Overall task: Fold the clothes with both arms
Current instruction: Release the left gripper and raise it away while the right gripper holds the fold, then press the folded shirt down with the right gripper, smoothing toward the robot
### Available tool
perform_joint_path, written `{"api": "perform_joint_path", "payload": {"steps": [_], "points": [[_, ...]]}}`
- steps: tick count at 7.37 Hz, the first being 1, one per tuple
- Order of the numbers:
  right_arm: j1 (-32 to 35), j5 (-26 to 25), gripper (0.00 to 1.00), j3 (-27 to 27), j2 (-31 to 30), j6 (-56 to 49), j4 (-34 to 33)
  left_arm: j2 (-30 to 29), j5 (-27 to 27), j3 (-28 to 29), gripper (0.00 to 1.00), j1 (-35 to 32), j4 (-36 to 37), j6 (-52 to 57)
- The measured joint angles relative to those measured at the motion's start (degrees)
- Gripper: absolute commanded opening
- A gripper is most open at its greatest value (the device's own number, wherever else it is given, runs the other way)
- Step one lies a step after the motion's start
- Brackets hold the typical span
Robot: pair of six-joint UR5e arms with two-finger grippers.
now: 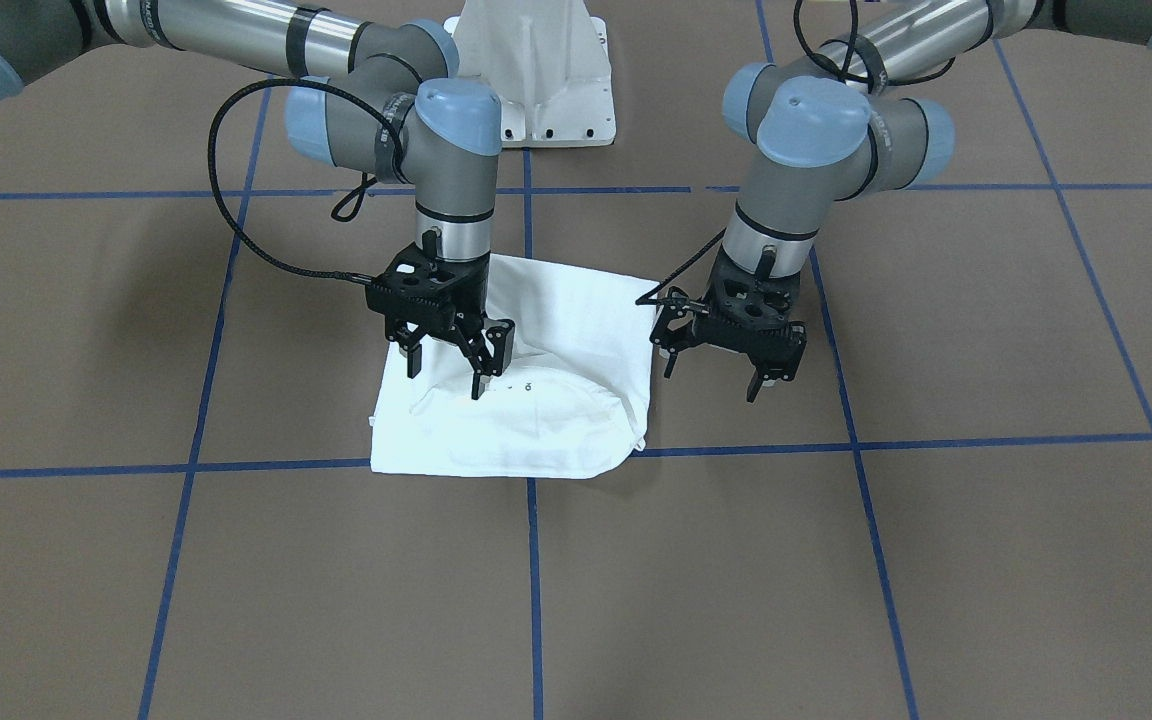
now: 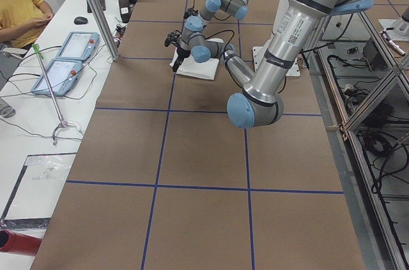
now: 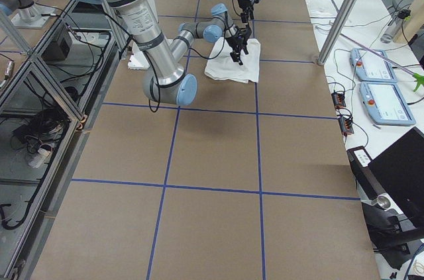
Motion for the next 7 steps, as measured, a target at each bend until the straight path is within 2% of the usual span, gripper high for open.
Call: {"api": "perform_joint_path", "payload": {"steps": [1, 2, 3, 7], "points": [[-0.13, 0.02, 0.59, -0.75, -0.13, 1.6, -0.12, 0.16, -0.16, -0.12, 1.0, -0.16, 0.0, 0.15], [-0.31, 0.03, 0.41, -1.05, -0.26, 2.59, -0.37, 0.21, -0.19, -0.15, 1.0, -0.21, 0.0, 0.06], [-0.47, 0.03, 0.0, -1.15, -0.33, 3.44, -0.51, 0.24, -0.18, -0.17, 1.0, -0.23, 0.0, -0.15], [0.4, 0.11, 0.0, -1.1, -0.32, 5.79, -0.62, 0.39, -0.14, -0.18, 1.0, -0.25, 0.0, -0.58]]}}
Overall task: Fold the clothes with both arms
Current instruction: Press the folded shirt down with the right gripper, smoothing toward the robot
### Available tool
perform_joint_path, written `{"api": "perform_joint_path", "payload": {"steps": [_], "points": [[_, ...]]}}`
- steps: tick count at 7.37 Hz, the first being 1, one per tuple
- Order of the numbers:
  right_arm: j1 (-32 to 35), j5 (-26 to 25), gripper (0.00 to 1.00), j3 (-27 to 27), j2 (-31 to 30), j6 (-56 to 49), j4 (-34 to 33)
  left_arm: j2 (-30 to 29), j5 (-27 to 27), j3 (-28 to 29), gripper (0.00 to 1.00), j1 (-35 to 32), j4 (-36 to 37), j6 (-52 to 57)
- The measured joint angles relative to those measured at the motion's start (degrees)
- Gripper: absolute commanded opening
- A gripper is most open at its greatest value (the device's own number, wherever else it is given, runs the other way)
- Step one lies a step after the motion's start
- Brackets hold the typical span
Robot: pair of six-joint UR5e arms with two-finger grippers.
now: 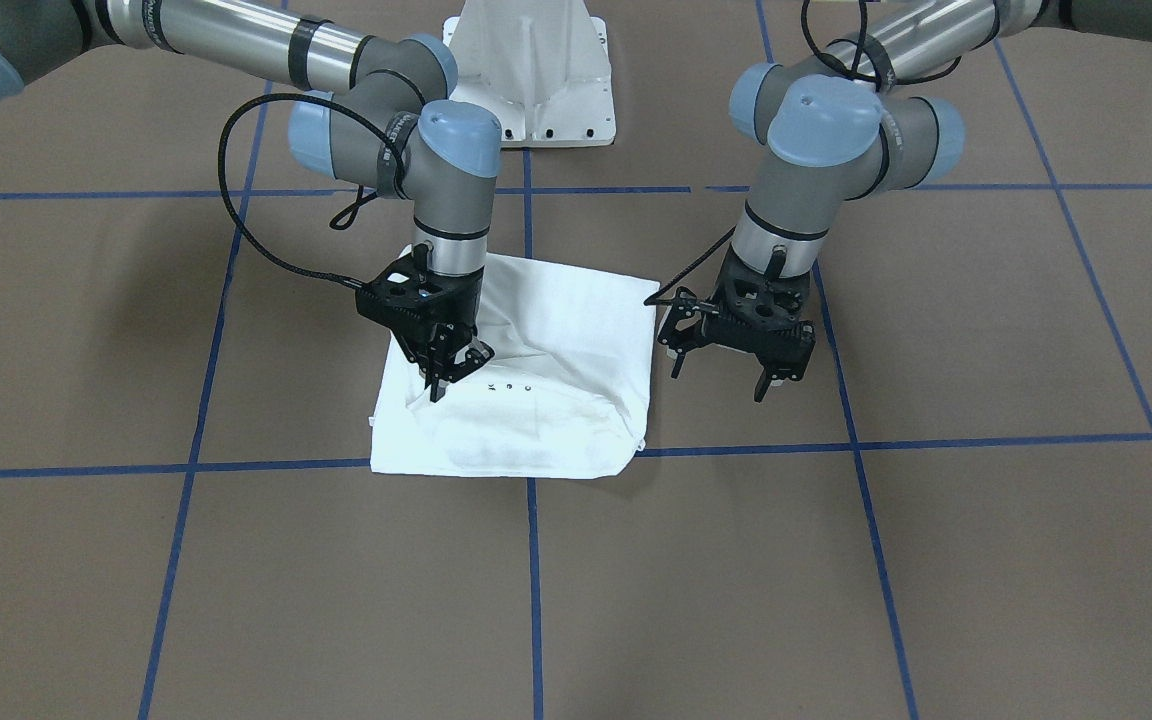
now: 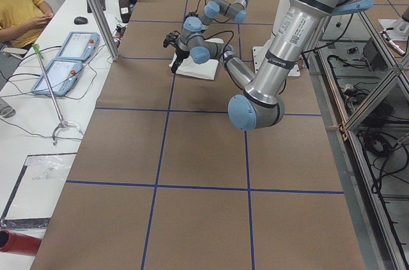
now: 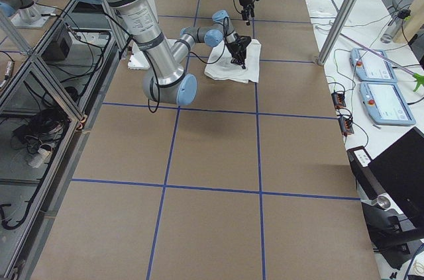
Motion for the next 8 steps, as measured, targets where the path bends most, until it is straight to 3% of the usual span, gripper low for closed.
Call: {"api": "perform_joint_path", "payload": {"steps": [1, 2, 5, 8], "points": [[1.01, -0.03, 0.64, -0.71, -0.02, -0.05, -0.06, 0.09, 0.02, 0.0, 1.0, 0.0, 0.0, -0.06], [1.82, -0.27, 1.0, -2.7, 0.05, -0.36, 0.04, 0.32, 0.0, -0.07, 1.0, 0.01, 0.0, -0.08], [2.66, -1.93, 1.0, -7.27, 3.35, -6.6, 0.43, 0.96, -0.02, -0.32, 1.0, 0.08, -0.04, -0.09], [3.47, 3.47, 1.0, -6.05, 7.61, -12.35, 0.2, 1.42, -0.02, -0.35, 1.0, 0.05, -0.08, 0.41]]}}
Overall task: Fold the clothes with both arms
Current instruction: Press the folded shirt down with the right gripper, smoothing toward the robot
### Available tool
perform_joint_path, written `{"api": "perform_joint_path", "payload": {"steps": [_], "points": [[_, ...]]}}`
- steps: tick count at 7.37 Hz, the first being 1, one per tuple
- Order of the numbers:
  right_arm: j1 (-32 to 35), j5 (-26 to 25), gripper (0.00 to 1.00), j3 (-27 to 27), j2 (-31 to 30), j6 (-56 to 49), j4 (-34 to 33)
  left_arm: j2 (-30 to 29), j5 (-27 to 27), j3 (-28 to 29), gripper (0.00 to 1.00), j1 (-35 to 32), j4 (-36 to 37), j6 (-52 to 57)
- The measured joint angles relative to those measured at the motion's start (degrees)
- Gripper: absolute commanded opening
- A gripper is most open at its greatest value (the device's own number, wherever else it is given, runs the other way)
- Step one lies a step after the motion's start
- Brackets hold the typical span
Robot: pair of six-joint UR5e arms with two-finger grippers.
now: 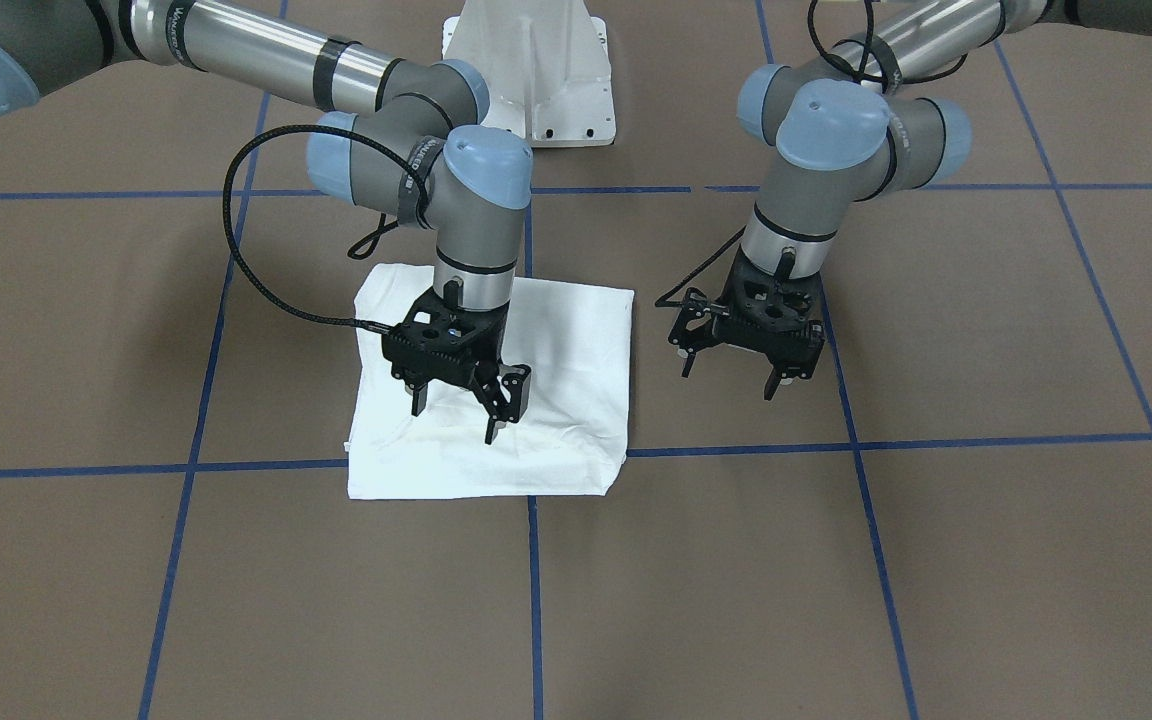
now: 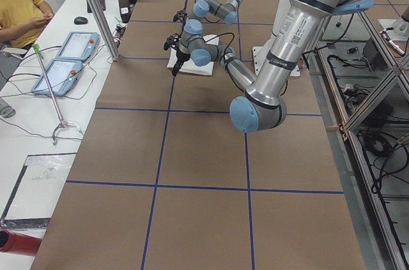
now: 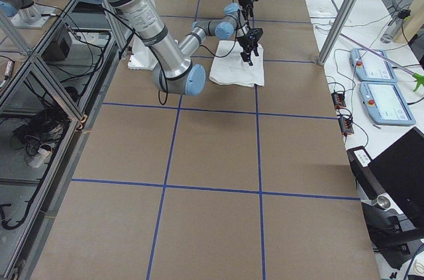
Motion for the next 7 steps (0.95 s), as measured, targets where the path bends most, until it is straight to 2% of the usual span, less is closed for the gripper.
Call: {"api": "perform_joint_path", "payload": {"steps": [2, 4, 7], "points": [[-2.83, 1.32, 1.0, 2.27, -0.37, -3.8, -0.07, 0.06, 0.0, -0.03, 1.0, -0.03, 0.03, 0.11], [-6.29, 0.22, 1.0, 2.86, -1.77, -5.0, -0.13, 0.08, 0.0, -0.14, 1.0, -0.04, 0.04, -0.05], [-7.39, -2.22, 1.0, 1.57, -3.13, -10.19, 0.02, 0.08, 0.0, -0.18, 1.0, -0.05, -0.01, -0.19]]}}
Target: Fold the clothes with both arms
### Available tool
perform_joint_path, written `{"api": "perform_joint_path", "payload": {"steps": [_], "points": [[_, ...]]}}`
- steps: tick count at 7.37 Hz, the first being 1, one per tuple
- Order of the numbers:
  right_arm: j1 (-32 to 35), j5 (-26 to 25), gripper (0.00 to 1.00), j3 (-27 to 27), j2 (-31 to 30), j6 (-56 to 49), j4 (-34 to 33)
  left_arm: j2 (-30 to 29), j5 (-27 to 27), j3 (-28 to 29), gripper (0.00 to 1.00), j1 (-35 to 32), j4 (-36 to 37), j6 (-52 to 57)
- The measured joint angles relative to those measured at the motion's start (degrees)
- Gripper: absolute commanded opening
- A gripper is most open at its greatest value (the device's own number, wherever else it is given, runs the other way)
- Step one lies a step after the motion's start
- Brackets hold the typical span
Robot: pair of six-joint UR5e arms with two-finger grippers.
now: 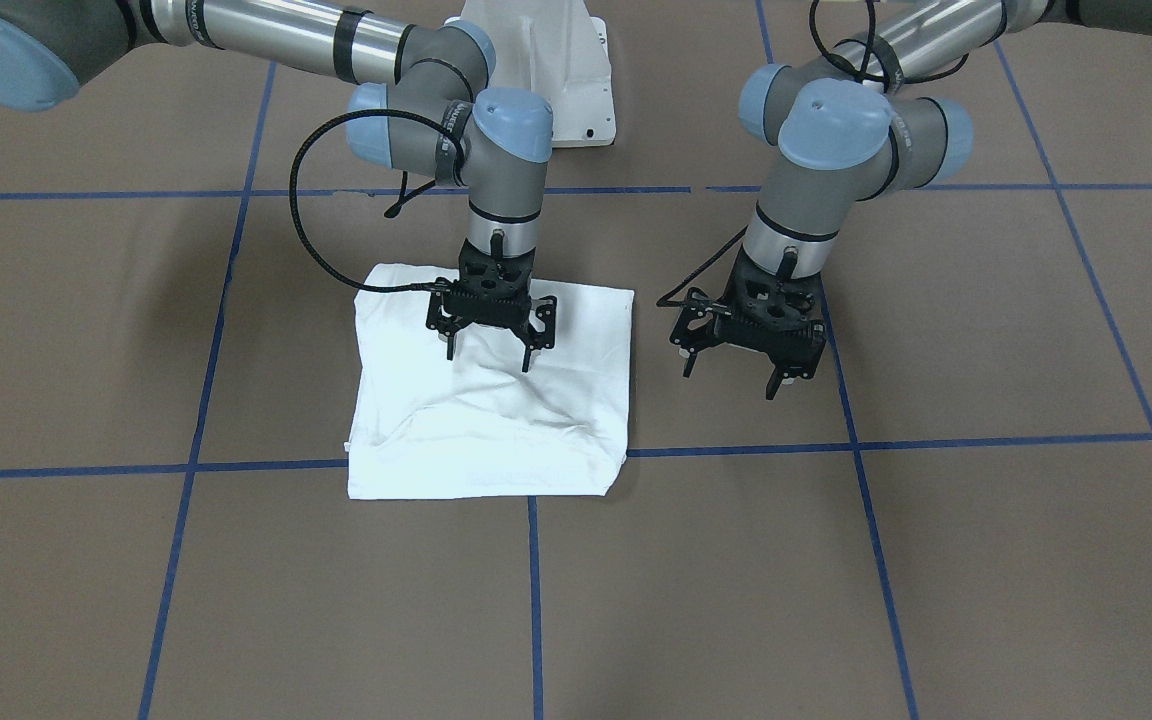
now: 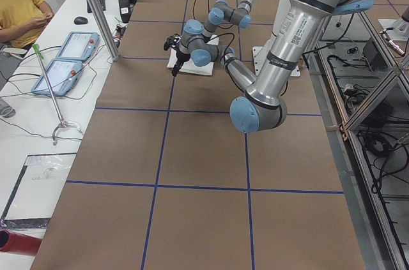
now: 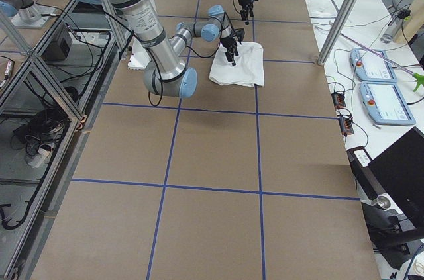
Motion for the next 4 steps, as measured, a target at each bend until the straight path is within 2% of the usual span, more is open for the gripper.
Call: {"api": "perform_joint_path", "payload": {"steps": [4], "points": [[6.33, -2.93, 1.0, -6.69, 0.32, -8.38, 0.62, 0.0, 0.0, -0.06, 1.0, 0.0, 0.02, -0.07]]}}
